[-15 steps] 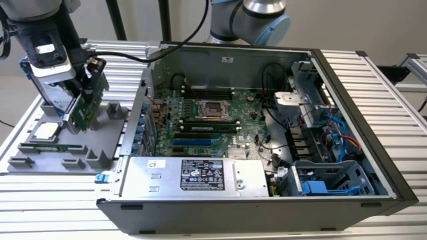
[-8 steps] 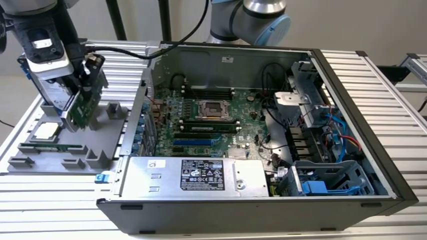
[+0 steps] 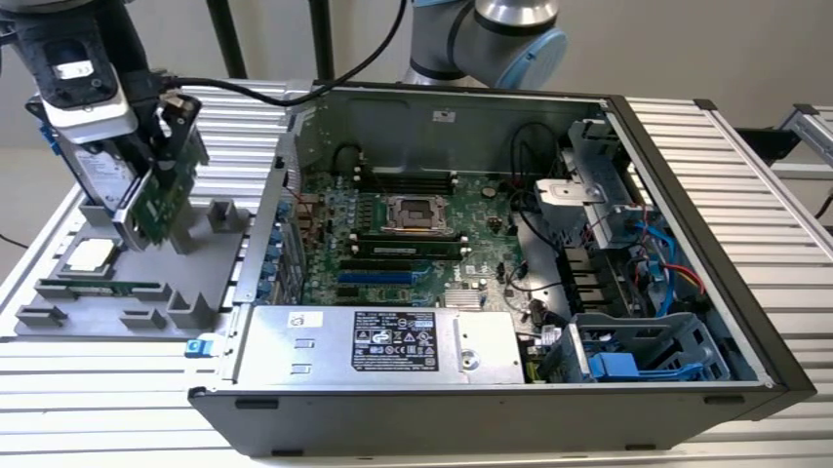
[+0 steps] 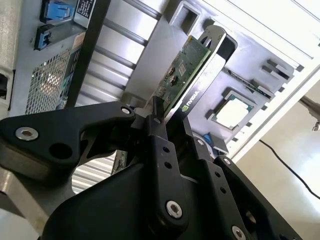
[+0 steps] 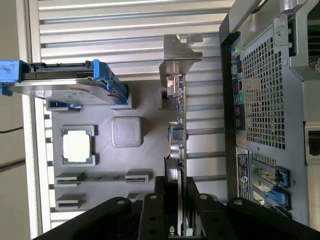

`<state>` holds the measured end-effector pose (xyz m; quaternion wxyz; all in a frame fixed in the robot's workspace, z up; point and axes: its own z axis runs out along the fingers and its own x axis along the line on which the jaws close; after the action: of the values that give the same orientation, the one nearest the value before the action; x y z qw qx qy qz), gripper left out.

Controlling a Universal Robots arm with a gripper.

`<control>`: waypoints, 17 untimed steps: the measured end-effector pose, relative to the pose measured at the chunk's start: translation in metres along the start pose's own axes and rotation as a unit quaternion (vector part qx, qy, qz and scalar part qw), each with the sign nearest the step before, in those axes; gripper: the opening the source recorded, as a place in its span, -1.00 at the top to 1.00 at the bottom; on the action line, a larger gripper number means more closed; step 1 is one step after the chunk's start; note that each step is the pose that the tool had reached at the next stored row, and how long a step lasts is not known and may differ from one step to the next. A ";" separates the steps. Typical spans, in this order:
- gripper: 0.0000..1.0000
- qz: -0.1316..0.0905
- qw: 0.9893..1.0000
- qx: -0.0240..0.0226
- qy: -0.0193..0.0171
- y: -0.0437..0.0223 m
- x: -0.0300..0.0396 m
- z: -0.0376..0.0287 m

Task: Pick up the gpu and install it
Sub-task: 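Pick up the gpu and move the gpu toward the slot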

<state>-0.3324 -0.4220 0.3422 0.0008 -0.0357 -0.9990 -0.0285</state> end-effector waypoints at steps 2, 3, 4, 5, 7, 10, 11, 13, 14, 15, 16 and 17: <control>1.00 0.000 1.000 0.000 0.000 0.0002 0.0000 -0.0028; 1.00 0.000 1.000 0.000 0.000 0.0003 0.0000 -0.0044; 1.00 0.000 1.000 0.000 0.000 0.0003 0.0000 -0.0059; 1.00 0.000 1.000 0.000 0.000 0.0004 0.0000 -0.0074; 1.00 0.000 1.000 0.000 0.000 0.0006 0.0000 -0.0105; 1.00 0.000 1.000 0.000 0.000 0.0009 0.0001 -0.0151; 1.00 0.000 1.000 0.000 0.000 0.0010 0.0000 -0.0166; 1.00 0.000 1.000 0.000 0.000 0.0011 0.0001 -0.0196; 1.00 0.000 1.000 0.000 0.000 0.0012 0.0001 -0.0212; 1.00 0.000 1.000 0.000 0.000 0.0013 0.0001 -0.0228; 1.00 0.000 1.000 0.000 0.000 0.0014 0.0001 -0.0242; 1.00 0.000 1.000 0.000 0.000 0.0015 0.0001 -0.0256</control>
<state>-0.3324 -0.4220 0.3678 0.0008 -0.0357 -0.9990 -0.0286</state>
